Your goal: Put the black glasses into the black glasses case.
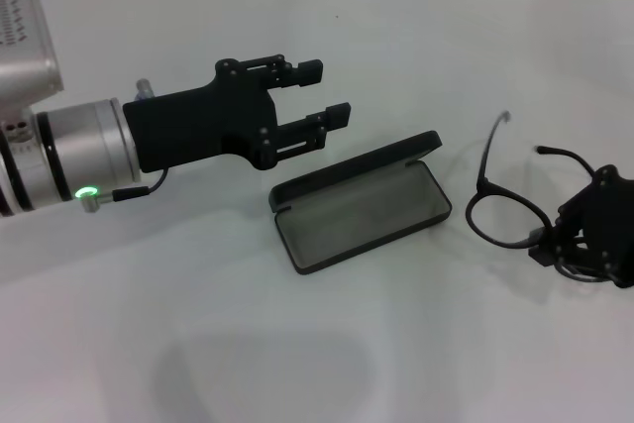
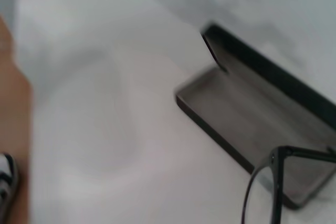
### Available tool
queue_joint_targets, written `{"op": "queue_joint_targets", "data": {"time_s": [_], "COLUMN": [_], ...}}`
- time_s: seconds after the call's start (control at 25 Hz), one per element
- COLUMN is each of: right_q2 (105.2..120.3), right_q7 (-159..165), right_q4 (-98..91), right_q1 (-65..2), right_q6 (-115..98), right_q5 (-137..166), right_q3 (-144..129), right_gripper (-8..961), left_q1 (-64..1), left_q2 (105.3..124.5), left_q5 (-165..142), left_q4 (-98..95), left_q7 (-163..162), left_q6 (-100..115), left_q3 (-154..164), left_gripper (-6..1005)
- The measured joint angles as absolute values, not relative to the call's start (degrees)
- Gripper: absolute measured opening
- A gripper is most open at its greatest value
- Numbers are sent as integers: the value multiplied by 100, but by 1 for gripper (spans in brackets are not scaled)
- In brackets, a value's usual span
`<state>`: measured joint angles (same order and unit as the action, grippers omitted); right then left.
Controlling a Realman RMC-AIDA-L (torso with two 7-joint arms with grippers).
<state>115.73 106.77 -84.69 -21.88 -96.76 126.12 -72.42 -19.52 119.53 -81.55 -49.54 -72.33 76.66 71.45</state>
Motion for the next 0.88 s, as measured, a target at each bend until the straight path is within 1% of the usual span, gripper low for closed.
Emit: {"op": "queue_joint_targets", "data": {"time_s": [0.2, 0.48, 0.88], "right_q2": [11572, 11592, 11589], "right_q7": [9214, 7694, 5838], "right_q4": [-7988, -6727, -5763], "right_q1": [-2031, -2079, -2096], "right_q6": [-10400, -10174, -10103], "right_q5": [11608, 10603, 9758], "right_q3": [-6719, -6731, -6717], "right_gripper": [111, 109, 107], "left_q1": [-2012, -2163, -2958], "left_q2": [11968, 11942, 11915], "left_q5": [-8056, -7673, -7633], "left_q4": [-4936, -4862, -3825], "left_q7": [-7234, -7233, -7283], "left_q6": [7971, 8975, 9575], "left_q3": [7129, 7119, 7102], "left_gripper": [576, 577, 577]}}
